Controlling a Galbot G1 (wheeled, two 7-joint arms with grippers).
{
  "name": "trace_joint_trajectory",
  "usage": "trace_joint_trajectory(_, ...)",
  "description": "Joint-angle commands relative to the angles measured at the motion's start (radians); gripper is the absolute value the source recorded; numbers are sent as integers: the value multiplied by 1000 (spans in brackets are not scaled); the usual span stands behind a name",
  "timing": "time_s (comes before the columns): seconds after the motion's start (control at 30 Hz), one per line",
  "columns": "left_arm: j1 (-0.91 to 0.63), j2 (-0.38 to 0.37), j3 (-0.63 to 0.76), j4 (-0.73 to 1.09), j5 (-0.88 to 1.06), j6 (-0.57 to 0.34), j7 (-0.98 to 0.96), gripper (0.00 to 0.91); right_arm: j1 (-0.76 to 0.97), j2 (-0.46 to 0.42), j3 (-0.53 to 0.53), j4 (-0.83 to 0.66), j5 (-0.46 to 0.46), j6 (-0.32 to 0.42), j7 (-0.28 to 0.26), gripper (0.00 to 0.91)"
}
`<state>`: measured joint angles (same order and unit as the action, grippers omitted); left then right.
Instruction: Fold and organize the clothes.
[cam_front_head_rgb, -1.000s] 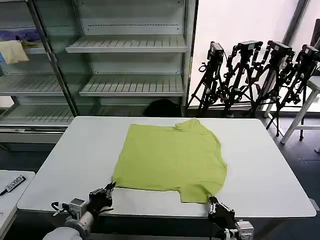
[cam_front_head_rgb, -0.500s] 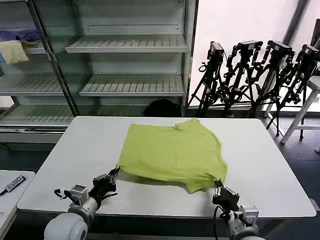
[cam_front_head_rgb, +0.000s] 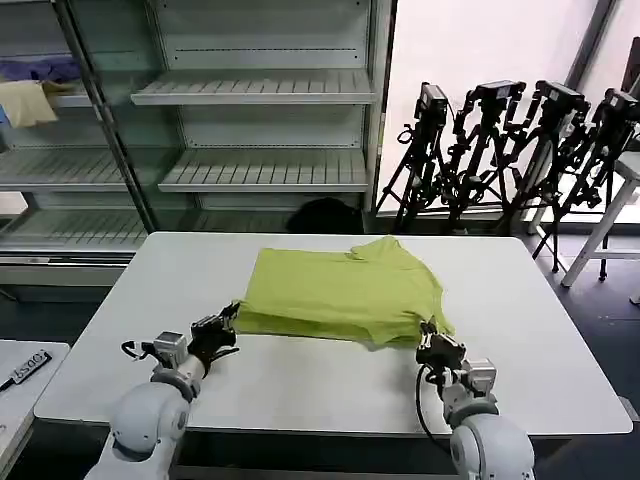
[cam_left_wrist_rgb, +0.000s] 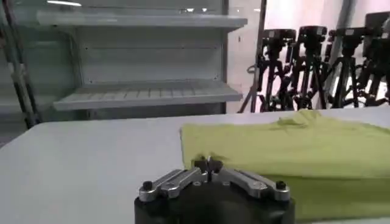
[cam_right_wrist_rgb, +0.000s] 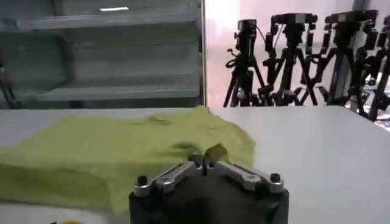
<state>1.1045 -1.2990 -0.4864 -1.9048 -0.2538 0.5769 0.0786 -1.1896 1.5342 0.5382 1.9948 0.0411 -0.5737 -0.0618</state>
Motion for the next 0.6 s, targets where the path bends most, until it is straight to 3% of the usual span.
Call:
trace_joint_trajectory(0.03, -80, -11, 33, 105, 62, 1, 9, 0, 125, 2, -3, -142, -31, -5, -1, 0)
trace_joint_trajectory(0.6, -79, -3, 30, 150, 102, -1, 47, 10, 219, 12, -14, -250, -86, -5, -16, 0)
